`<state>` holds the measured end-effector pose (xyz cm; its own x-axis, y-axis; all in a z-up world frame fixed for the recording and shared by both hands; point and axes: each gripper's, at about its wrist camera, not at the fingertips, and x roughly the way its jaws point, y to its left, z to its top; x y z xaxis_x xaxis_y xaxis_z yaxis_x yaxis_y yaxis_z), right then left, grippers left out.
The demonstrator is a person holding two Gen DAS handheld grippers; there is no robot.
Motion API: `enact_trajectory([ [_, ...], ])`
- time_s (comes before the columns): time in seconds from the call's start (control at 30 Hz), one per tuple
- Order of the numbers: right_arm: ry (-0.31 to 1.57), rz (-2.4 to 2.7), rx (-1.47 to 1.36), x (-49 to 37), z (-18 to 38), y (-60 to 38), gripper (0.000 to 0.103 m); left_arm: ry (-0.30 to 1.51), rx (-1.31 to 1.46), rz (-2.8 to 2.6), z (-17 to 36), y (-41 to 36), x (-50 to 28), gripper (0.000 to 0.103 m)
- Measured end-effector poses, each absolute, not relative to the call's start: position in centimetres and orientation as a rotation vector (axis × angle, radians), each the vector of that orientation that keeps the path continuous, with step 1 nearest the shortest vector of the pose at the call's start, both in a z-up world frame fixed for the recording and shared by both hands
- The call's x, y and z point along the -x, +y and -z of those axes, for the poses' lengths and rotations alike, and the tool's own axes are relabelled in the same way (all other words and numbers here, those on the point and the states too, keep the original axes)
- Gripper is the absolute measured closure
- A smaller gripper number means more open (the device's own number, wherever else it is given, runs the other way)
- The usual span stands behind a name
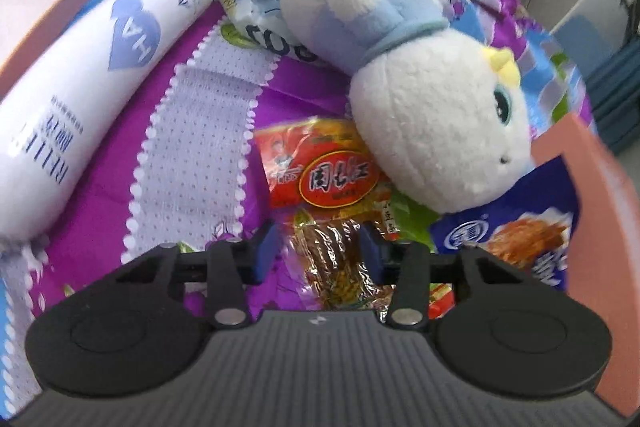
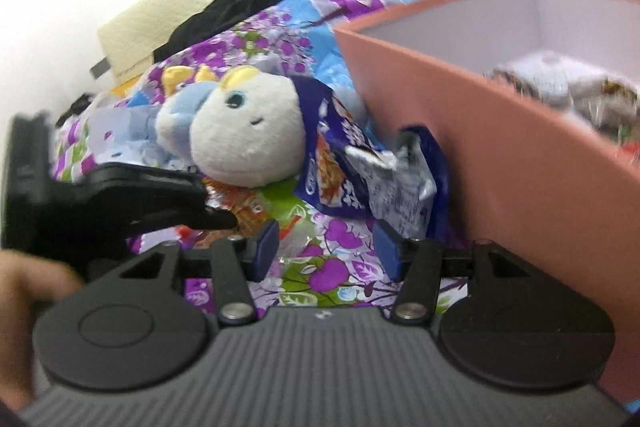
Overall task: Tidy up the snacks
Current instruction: 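Grasp the red spicy strip packet with left tool while right grasps blue cabbage bag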
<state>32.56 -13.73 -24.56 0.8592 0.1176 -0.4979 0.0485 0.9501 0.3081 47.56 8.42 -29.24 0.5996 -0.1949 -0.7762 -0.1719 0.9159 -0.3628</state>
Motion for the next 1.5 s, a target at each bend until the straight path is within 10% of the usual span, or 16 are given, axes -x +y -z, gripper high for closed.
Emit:
enact_trajectory([
  [0.37, 0.485, -0.034, 0.169, -35.0, 21.4, -11.1, 0.050, 0.889, 0.360, 0.043, 28.3, 8.5, -46.2, 0.092],
  [0.63, 0.539, 0.007, 0.422, -37.3, 23.5, -8.8, 0.050, 0.870, 0.410, 0.068, 26.4, 9.7, -43.3, 0.096],
  [0.9, 0.591, 0.048, 0.452, -37.7, 24.5, -9.6, 0.083, 0.857, 0.461, 0.082, 24.1, 10.8, -38.6, 0.100],
  [1.5, 0.644, -0.245, 0.074, -24.8, 17.0, -13.0, 0.086, 0.793, 0.658, 0.089, 20.1, 13.2, -22.3, 0.103],
])
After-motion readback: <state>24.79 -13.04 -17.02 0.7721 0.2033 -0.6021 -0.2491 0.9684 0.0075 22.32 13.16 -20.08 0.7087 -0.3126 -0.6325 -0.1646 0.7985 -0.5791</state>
